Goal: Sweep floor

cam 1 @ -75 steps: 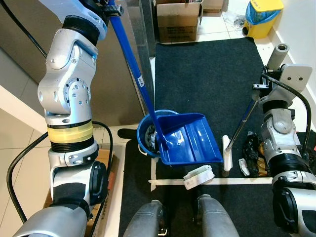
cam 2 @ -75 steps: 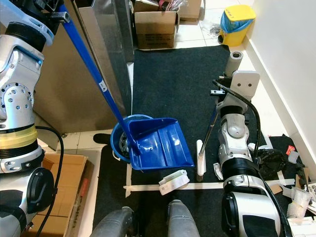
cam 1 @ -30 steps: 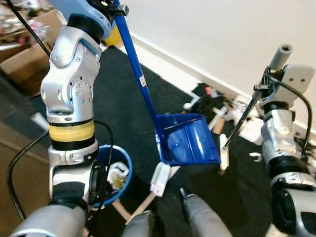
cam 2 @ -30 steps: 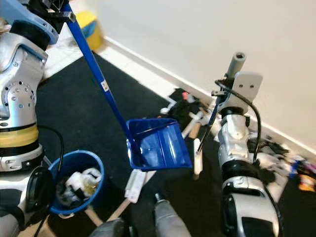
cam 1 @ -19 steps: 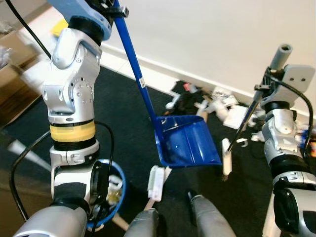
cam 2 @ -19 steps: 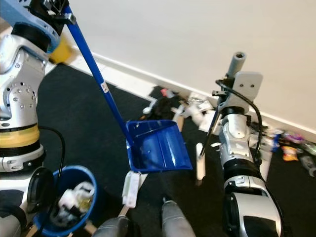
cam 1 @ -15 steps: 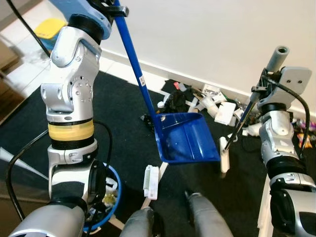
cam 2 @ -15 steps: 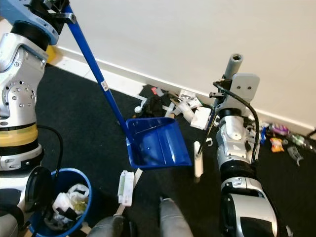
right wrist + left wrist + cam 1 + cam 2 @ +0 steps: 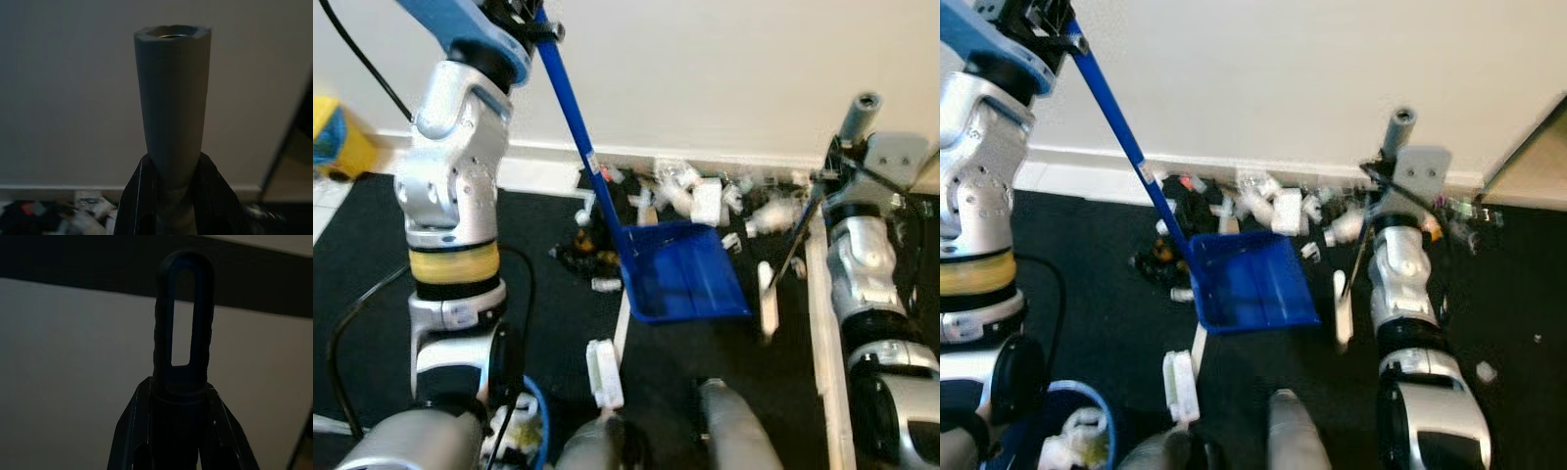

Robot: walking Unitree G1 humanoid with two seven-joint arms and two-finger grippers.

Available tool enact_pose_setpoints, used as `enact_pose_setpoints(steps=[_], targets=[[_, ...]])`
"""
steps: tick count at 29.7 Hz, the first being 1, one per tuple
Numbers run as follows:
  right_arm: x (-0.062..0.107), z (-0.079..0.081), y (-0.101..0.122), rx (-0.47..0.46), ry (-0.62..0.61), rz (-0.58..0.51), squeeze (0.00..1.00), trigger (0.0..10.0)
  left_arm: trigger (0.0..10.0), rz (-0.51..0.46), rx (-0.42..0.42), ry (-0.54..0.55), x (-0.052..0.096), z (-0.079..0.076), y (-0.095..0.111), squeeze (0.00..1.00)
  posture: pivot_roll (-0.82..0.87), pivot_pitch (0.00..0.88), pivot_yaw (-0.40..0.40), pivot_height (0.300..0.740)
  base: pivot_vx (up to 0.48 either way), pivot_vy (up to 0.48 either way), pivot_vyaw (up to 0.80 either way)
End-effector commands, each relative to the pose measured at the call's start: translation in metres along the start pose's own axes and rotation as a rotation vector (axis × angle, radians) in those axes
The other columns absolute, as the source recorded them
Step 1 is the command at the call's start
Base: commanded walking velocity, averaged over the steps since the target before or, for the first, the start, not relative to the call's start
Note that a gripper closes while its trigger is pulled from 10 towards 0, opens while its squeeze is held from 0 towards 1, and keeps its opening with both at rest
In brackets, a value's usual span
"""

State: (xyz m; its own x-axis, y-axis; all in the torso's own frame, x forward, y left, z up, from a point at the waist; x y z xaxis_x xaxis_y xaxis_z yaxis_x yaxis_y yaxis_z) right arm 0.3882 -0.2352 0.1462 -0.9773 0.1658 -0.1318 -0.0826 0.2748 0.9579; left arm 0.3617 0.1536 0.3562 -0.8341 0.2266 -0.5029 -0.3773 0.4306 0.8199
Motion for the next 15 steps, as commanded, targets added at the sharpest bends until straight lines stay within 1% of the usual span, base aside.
enact_pose_setpoints(steps=[1, 3, 6, 7, 8, 9, 11, 12, 13, 14, 15], targets=[[-0.002, -0.001, 0.007, -0.001, -0.004, -0.031, 0.00, 10.0, 10.0, -0.028, 0.002, -0.013, 0.001, -0.002, 0.005, 0.00, -0.03, 0.151, 0.072, 0.740, 0.000, 0.000, -0.77], [-0.002, -0.001, 0.007, -0.001, -0.002, -0.031, 0.00, 10.0, 10.0, -0.023, -0.001, -0.008, 0.001, -0.001, 0.003, 0.00, -0.03, 0.151, 0.072, 0.740, 0.000, 0.000, -0.56], [-0.001, 0.005, 0.007, 0.003, 0.033, -0.033, 0.00, 10.0, 10.0, 0.002, -0.028, 0.013, 0.004, 0.003, -0.006, 0.00, -0.03, 0.151, 0.073, 0.740, 0.000, 0.000, 0.00], [-0.001, 0.005, 0.007, 0.003, 0.033, -0.033, 0.00, 10.0, 10.0, 0.002, -0.028, 0.013, 0.004, 0.003, -0.006, 0.00, -0.03, 0.151, 0.073, 0.740, 0.000, 0.000, 0.00], [-0.001, 0.008, 0.008, 0.002, 0.045, -0.039, 0.00, 10.0, 10.0, 0.015, -0.037, 0.029, 0.006, 0.007, -0.011, 0.00, -0.03, 0.151, 0.074, 0.740, 0.000, 0.000, 0.00], [0.000, 0.011, 0.008, -0.001, 0.055, -0.042, 0.00, 10.0, 10.0, 0.038, -0.063, 0.063, 0.009, 0.013, -0.019, 0.00, -0.03, 0.151, 0.075, 0.740, 0.000, 0.000, 0.00], [0.001, 0.015, 0.008, -0.007, 0.064, -0.046, 0.00, 10.0, 10.0, 0.066, -0.098, 0.105, 0.014, 0.022, -0.029, 0.00, -0.04, 0.151, 0.074, 0.740, 0.000, 0.000, 0.00], [0.001, 0.015, 0.008, -0.007, 0.064, -0.046, 0.00, 10.0, 10.0, 0.066, -0.098, 0.105, 0.014, 0.022, -0.029, 0.00, -0.04, 0.151, 0.074, 0.740, 0.000, 0.000, 0.00], [0.002, 0.019, 0.008, -0.007, 0.077, -0.046, 0.00, 10.0, 10.0, 0.099, -0.118, 0.154, 0.019, 0.029, -0.039, 0.00, -0.03, 0.152, 0.073, 0.740, 0.000, 0.000, 0.00], [0.004, 0.024, 0.006, -0.011, 0.093, -0.045, 0.00, 10.0, 10.0, 0.148, -0.137, 0.224, 0.027, 0.040, -0.055, 0.00, -0.03, 0.153, 0.071, 0.740, 0.000, 0.000, 0.00], [0.004, 0.024, 0.006, -0.011, 0.093, -0.045, 0.00, 10.0, 10.0, 0.148, -0.137, 0.224, 0.027, 0.040, -0.055, 0.00, -0.03, 0.153, 0.071, 0.740, 0.000, 0.000, 0.00]])
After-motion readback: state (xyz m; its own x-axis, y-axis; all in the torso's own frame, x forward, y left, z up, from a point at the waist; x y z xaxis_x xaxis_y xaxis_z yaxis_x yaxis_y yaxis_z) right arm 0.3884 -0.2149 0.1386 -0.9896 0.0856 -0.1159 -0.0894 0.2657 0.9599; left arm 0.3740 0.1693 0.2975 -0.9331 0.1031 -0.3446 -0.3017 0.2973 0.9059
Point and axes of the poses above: a point about 5 cm out from each wrist's last joint towards the gripper, its own x axis pointing back from the gripper into the wrist, its own y axis along the axis of the wrist's last joint, z = x × y, the point moved 3 cm from there along -x, pointing out of the wrist towards the gripper, and after that the axes turned 13 degrees about x, right-handed, at the moved point
